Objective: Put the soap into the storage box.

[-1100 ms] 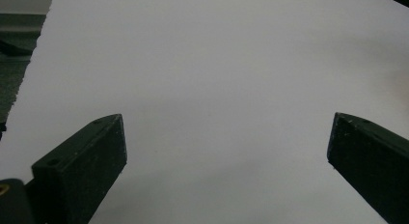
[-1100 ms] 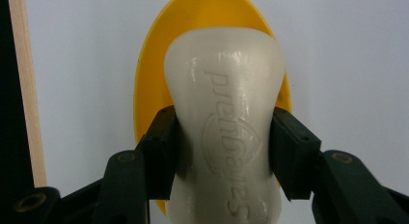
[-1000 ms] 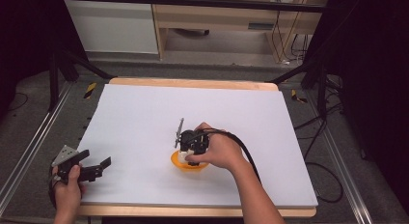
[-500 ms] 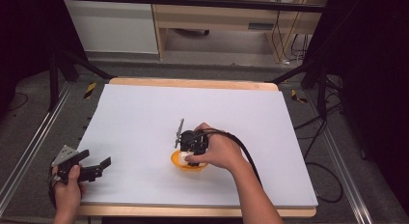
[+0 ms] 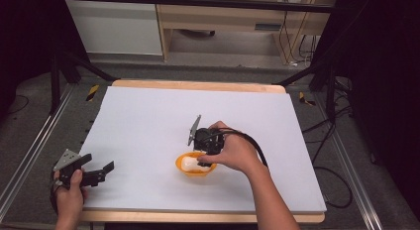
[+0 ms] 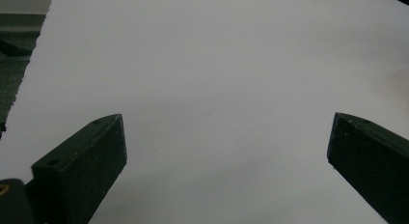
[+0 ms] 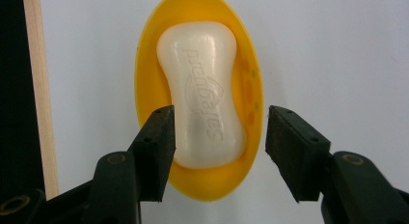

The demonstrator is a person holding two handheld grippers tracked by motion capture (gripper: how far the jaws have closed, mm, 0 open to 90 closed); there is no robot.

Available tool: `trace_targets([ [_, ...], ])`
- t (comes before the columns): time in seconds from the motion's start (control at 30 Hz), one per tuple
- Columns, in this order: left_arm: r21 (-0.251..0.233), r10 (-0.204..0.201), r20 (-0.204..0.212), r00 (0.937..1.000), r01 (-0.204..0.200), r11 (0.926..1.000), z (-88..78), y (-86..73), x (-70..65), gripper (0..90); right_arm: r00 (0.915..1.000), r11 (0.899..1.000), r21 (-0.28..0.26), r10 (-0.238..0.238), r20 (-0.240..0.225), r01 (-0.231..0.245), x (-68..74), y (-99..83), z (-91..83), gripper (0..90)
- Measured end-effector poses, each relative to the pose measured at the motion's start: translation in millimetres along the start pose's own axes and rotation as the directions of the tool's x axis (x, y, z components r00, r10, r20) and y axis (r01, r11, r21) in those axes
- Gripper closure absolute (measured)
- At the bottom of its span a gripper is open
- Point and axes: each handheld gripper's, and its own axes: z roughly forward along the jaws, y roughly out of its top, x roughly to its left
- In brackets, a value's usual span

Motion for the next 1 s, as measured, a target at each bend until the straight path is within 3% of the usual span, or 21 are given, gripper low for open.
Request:
trace_targets([
  [0.73,0.001,0.008,-0.004,1.0,-0.008,1.0,0.0,0.0,-0.4,0.0,0.9945,0.994,-0.031,0.102,0.023,-0.102,-6.2,-54.5,-11.7,42.5],
  [1.0,0.0,0.007,-0.003,1.0,-0.007,1.0,-0.1,-0.1,-0.4,0.0,0.9904,0.991,-0.04,0.133,0.037,-0.131,-6.6,-72.2,-12.9,31.6],
])
